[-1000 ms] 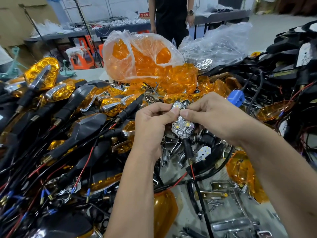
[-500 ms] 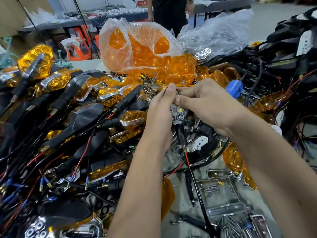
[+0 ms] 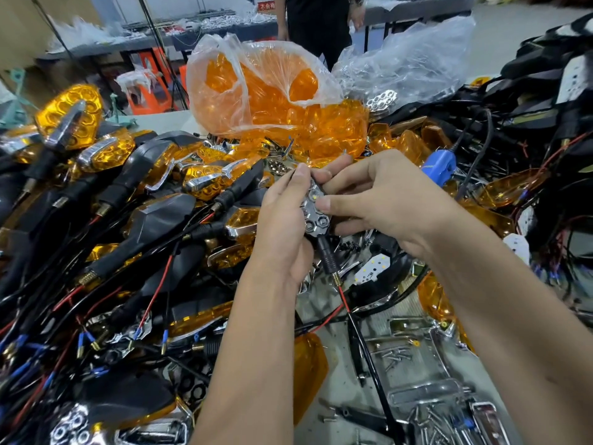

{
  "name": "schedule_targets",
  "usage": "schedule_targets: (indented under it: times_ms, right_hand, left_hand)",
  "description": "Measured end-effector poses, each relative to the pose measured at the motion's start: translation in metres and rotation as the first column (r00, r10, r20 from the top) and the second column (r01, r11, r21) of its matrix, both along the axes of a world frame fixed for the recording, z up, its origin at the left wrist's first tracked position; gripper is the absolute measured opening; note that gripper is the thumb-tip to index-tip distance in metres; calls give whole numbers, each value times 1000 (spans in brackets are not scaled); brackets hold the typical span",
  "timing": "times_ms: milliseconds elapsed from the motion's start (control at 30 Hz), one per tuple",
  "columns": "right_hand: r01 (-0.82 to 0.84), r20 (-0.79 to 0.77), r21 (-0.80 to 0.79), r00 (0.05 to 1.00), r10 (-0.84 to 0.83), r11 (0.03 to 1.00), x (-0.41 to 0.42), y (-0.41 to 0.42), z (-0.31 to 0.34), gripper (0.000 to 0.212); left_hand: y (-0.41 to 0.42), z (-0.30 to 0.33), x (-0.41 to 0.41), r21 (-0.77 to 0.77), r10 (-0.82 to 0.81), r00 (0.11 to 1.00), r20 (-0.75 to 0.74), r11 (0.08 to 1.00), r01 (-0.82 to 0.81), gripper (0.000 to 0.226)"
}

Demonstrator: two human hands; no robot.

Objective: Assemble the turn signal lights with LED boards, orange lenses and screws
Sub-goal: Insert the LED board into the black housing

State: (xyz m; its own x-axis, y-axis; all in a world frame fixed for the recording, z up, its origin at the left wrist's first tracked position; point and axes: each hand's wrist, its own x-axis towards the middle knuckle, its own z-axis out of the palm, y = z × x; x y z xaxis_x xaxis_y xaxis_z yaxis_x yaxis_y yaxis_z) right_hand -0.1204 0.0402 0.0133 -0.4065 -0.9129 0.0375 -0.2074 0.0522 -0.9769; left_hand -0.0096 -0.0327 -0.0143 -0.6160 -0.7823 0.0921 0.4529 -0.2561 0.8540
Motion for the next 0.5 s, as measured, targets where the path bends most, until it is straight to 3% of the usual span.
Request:
schedule_targets:
  times_ms: [267,500]
  right_hand:
    - [5,28,0,1000,-5,1000,0,4,9,12]
    - [-27,-32,-37,999,26,999,-5,6,12,17]
  left_hand:
    - [5,1,0,-37,-80,996,-44,996,79,28]
    - [3,3,4,-60,-190,965,-182,981,182,22]
